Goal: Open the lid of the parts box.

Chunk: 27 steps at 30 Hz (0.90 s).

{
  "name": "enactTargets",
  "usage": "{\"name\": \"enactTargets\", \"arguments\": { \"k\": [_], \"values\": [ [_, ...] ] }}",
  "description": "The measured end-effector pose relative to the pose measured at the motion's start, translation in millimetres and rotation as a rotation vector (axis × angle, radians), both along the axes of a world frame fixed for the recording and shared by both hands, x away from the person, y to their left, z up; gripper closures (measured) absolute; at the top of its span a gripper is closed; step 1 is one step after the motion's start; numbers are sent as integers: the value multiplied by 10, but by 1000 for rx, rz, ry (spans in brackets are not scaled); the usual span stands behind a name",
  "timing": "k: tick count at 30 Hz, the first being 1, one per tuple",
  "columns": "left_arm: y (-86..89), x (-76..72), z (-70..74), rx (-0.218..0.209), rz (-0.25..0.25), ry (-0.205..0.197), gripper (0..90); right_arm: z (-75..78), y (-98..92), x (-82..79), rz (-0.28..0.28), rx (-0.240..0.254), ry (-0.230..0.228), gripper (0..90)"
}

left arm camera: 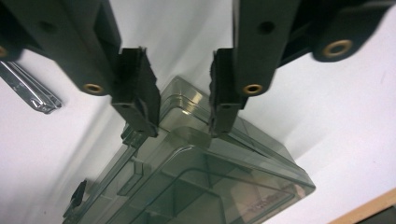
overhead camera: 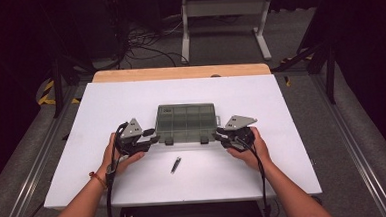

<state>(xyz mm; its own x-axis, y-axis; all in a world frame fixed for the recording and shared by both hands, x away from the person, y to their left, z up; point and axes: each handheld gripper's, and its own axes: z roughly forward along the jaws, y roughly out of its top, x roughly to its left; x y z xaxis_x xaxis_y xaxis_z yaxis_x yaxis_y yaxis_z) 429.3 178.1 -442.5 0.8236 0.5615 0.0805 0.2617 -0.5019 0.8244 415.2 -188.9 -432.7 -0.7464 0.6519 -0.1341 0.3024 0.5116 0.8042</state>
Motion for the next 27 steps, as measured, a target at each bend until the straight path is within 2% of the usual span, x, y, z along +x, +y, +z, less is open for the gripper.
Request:
{"name": "enactTargets", "arguments": {
  "k": [4,5,9,14,19,20,25,27],
  "values": [
    [32,-9,16,4,0,-8,789,28,-25,-8,-10,11,-19,822],
    [37,-10,20,-1,-8,-3,789,28,-25,-8,-10,11,-19,822],
    [22,-16,16,14,-15,-3,897,48,-40,-11,-16,15,-49,900],
    [-4,-5,10,18,0,-27,899,46,-37,-1,-22,14,-68,900],
    [-28,11,6,12,44,-58,865,35,-43,12,-46,18,-72,825],
    [-28,11,6,12,44,-58,858,35,-43,12,-46,18,-72,825],
    [-35,21,11,9,85,-71,815,42,-67,24,-80,25,-89,692],
    [-29,28,20,4,97,-75,787,47,-72,21,-83,26,-95,679]
  ]
}}
